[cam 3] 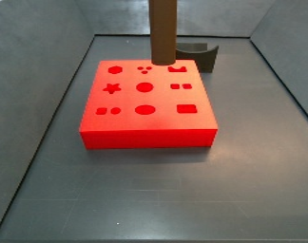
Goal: Insert the oval object.
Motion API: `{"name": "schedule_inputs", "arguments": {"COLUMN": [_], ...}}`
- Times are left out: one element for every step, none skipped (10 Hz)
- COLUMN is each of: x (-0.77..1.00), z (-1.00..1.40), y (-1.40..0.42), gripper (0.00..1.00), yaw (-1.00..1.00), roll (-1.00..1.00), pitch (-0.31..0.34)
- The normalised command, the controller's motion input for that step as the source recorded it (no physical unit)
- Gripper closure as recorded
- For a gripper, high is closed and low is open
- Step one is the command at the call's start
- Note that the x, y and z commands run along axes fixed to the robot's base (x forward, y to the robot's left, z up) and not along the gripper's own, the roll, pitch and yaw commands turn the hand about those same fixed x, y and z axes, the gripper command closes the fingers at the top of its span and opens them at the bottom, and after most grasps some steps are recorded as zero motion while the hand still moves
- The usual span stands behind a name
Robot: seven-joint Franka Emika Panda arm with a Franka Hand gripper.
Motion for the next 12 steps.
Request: {"name": "schedule_inputs", "arguments": {"x": [0.0, 0.0, 0.03, 0.07, 0.11, 0.0, 0.0, 0.0, 0.0, 0.0, 0.0, 0.0], "z": [-0.12, -0.17, -0.04, 0.0, -0.07, 0.0, -0.31, -0.54, -0.54, -0.51, -0.45, -0.43], "y": [-0.03, -0.25, -0.52, -0.55, -0.25, 0.0, 0.03, 0.19, 0.17, 0.1, 0.02, 0.01], "gripper": [1.0, 1.0, 1.0, 1.0, 1.0, 1.0, 1.0, 1.0, 1.0, 1.0, 1.0, 1.0], "yaw": [0.0, 0.0, 0.05, 0.14, 0.0, 0.0, 0.0, 0.0, 0.01, 0.07, 0.17, 0.14], "roll": [0.05, 0.3, 0.38, 0.28, 0.13, 0.01, 0.14, 0.21, 0.24, 0.27, 0.23, 0.18], "pitch": [0.0, 0.007, 0.031, 0.007, 0.016, 0.0, 0.0, -0.043, -0.04, -0.043, -0.044, -0.046]}}
